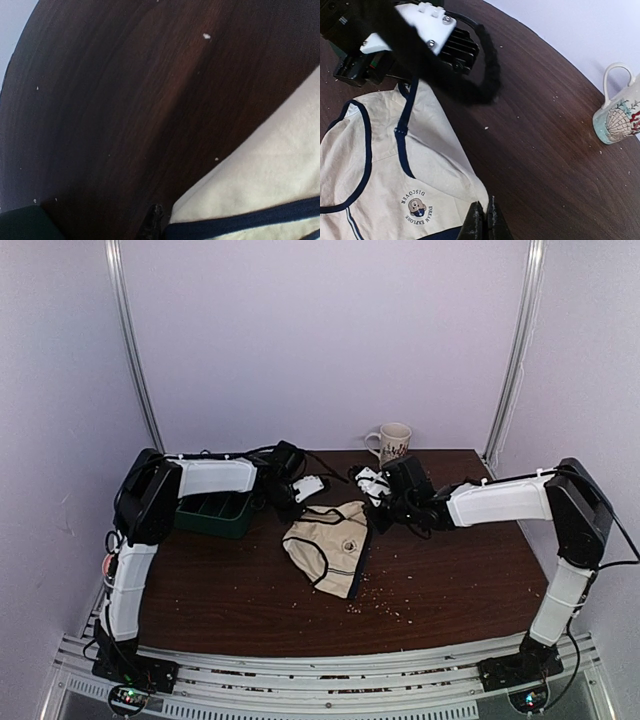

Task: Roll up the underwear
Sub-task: Fold the underwear at the center of the board.

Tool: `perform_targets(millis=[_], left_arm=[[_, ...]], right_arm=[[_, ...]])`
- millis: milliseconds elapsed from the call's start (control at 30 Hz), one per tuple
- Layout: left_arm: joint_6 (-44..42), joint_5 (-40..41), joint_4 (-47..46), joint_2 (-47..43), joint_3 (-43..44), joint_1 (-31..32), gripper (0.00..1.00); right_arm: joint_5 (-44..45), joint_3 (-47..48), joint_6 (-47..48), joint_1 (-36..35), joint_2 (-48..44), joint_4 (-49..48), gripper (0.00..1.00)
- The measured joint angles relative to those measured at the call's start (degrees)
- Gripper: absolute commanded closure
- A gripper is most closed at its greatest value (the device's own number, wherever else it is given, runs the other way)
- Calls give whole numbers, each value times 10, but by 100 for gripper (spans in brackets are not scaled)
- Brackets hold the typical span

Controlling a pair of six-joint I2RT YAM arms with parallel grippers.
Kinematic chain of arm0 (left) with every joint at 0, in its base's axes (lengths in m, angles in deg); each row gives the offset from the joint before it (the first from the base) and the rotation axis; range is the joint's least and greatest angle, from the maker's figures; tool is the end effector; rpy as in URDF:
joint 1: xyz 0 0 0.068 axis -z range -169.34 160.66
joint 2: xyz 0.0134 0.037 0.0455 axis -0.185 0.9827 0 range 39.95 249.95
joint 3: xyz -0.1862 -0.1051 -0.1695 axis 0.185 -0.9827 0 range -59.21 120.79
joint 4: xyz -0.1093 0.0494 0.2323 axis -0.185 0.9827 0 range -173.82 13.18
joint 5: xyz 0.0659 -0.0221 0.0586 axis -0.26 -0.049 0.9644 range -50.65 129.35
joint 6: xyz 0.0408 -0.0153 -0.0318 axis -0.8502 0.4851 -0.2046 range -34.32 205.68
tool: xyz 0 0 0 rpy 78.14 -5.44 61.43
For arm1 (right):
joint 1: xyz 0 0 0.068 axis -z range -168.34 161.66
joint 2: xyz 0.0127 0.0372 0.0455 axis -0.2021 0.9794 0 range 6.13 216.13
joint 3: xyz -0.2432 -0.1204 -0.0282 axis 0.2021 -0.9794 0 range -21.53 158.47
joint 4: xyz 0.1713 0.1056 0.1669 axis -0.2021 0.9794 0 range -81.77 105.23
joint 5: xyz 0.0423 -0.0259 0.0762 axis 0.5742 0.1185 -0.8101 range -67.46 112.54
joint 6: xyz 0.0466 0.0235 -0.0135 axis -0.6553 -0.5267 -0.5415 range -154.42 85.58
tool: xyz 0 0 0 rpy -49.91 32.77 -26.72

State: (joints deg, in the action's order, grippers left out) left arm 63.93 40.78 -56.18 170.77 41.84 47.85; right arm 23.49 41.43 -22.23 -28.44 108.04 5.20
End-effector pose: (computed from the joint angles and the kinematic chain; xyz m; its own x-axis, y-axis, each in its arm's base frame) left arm 0.3941 -0.2980 0.1514 -0.4033 0.7712 -0.4925 0.8001 0.5584 0.2193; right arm 0.2999 0.2516 0.2003 -0.3048 -0.5326 -0.7895 -0.7142 0.6763 -0.1805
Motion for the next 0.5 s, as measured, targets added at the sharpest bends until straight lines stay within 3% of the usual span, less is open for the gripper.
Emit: perform_targets(millis=[200, 267, 367, 500], left_arm=[[5, 35, 3, 14, 3, 0, 88], [5, 42, 3, 14, 3, 0, 88], [6, 52, -11, 10, -8, 0, 79], [8, 54, -26, -12, -40, 0, 78]], right_arm=[[-61, 17, 20, -9, 19, 21, 100], [-63, 13, 26, -20, 16, 23, 100], [-56, -8, 28, -44, -4, 24, 100], [-37, -32, 27, -71, -43, 34, 100]])
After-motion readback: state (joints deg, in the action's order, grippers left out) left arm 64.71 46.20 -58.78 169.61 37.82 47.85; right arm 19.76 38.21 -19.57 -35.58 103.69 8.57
